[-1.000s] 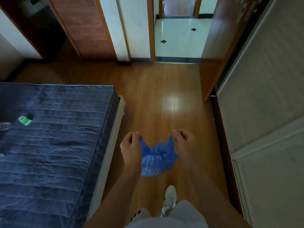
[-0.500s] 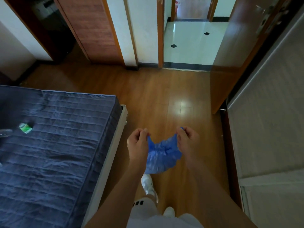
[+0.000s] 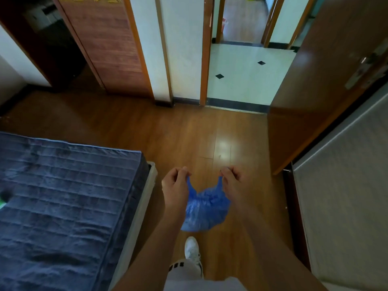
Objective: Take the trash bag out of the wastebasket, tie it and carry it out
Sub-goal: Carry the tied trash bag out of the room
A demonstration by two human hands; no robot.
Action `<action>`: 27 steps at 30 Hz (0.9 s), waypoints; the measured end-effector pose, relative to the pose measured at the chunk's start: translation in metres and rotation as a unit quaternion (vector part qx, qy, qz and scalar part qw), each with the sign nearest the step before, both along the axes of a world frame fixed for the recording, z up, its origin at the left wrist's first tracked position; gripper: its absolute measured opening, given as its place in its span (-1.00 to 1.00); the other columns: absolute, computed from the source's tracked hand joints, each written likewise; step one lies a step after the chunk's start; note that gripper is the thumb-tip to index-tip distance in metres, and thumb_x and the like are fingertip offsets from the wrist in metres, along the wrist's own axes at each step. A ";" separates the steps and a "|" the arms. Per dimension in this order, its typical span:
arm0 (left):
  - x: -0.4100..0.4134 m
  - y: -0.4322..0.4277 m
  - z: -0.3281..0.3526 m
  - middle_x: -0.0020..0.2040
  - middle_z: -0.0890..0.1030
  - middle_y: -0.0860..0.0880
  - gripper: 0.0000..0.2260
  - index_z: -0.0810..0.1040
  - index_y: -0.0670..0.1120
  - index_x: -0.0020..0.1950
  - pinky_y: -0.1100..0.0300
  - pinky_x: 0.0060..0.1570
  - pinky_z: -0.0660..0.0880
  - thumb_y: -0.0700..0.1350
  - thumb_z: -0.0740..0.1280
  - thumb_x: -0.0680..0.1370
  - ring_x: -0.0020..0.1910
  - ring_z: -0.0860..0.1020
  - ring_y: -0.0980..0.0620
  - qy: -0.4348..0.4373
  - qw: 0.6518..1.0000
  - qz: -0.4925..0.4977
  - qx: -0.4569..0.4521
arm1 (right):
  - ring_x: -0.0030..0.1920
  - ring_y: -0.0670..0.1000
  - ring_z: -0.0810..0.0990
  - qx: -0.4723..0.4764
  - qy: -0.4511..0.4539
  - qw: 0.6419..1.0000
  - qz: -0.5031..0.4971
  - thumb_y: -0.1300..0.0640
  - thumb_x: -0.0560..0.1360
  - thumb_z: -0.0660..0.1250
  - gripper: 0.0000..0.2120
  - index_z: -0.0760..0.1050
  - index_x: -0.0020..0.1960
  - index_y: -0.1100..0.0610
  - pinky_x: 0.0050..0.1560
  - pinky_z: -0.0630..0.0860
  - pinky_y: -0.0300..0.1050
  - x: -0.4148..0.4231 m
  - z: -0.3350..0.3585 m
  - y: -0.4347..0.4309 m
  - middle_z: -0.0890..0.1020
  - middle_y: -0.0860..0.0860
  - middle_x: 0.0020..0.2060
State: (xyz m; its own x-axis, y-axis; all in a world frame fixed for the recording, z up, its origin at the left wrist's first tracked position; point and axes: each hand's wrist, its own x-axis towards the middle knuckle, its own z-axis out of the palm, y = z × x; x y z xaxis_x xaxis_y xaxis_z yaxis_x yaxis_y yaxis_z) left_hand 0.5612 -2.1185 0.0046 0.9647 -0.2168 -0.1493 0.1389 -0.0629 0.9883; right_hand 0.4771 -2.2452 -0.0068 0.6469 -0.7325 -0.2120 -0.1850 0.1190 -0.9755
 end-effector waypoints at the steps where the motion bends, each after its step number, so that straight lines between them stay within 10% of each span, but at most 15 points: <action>1: 0.018 -0.007 0.000 -0.50 0.47 0.09 -0.66 0.54 0.00 -0.42 0.32 -0.44 0.38 -0.19 0.30 0.56 -0.44 0.41 0.13 0.008 1.000 -0.003 -0.003 | -0.57 -0.20 0.35 -0.002 0.003 1.000 0.000 0.16 0.58 0.30 -0.64 0.51 -0.39 -0.03 -0.52 0.28 -0.34 0.020 0.001 -0.008 0.41 -0.16 -0.60; 9: 0.138 -0.051 0.001 -0.53 0.43 0.09 -0.73 0.53 -0.15 -0.35 0.15 -0.40 0.33 -0.18 0.29 0.55 -0.47 0.36 0.09 0.003 1.000 -0.013 -0.007 | -0.33 -0.01 0.50 -0.023 -0.005 0.999 -0.046 0.03 0.49 0.34 -0.78 0.48 -0.32 -0.04 -0.25 0.46 -0.01 0.130 -0.002 -0.050 0.52 -0.06 -0.42; 15: 0.203 -0.081 -0.002 -0.53 0.34 0.06 -0.71 0.54 -0.13 -0.34 0.14 -0.44 0.25 -0.19 0.28 0.59 -0.50 0.29 0.08 0.007 1.000 -0.003 -0.014 | -0.50 -0.13 0.34 0.009 0.001 0.999 -0.033 -0.16 0.39 0.33 -0.73 0.49 -0.35 0.01 -0.43 0.29 -0.16 0.202 -0.008 -0.088 0.40 -0.15 -0.55; 27: 0.365 -0.210 0.001 -0.55 0.34 0.12 -0.63 0.56 0.03 -0.42 0.21 -0.51 0.22 -0.14 0.28 0.59 -0.54 0.25 0.11 0.059 0.998 0.037 0.000 | -0.44 -0.04 0.35 0.007 -0.015 0.999 0.047 0.16 0.57 0.33 -0.72 0.51 -0.22 0.34 -0.40 0.31 -0.10 0.381 -0.014 -0.227 0.41 -0.03 -0.50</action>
State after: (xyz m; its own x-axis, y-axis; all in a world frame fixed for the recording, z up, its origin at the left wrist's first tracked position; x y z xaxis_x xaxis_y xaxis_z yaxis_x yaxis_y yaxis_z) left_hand 0.9263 -2.3286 0.0053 0.9540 -0.1455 -0.2622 0.2580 -0.0475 0.9650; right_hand 0.8583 -2.4721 -0.0203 0.7182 -0.6662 -0.2010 -0.1667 0.1157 -0.9792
